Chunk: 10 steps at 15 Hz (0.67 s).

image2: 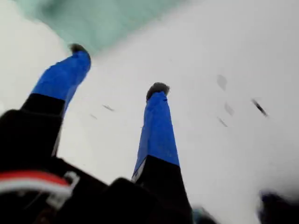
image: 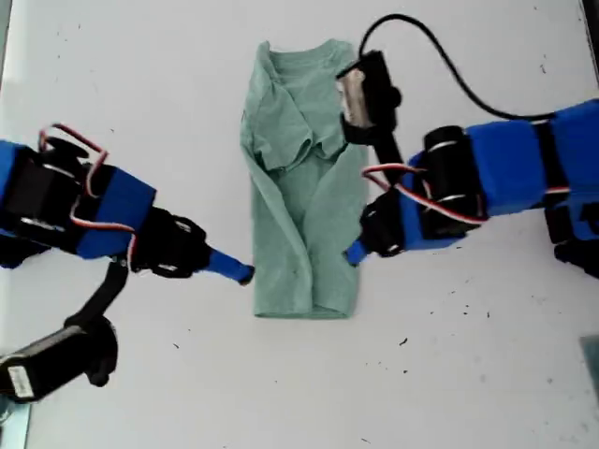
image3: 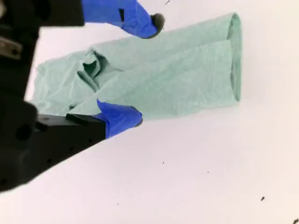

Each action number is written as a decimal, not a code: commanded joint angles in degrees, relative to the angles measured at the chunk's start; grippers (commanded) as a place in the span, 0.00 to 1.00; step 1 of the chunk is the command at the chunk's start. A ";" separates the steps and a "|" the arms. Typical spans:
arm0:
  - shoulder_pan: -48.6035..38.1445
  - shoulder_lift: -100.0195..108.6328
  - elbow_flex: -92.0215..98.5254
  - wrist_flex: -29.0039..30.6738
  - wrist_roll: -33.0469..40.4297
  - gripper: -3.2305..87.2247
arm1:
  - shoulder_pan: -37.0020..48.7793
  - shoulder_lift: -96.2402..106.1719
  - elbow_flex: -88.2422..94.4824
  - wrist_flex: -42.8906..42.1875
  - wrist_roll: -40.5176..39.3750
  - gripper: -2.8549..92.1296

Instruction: Fold t shirt

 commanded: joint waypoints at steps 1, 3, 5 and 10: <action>0.35 -7.21 -6.94 -0.79 1.58 0.34 | -2.72 -5.71 -11.78 0.53 3.78 0.32; -0.26 -13.27 -7.73 -3.16 2.46 0.34 | -4.22 -10.55 -13.36 -2.90 5.63 0.32; -0.70 -18.11 -8.61 -5.45 2.46 0.35 | -5.89 -14.41 -13.54 -4.92 8.53 0.31; -2.64 -37.35 -21.88 -5.89 4.13 0.35 | -9.40 -26.28 -11.34 -8.70 14.50 0.28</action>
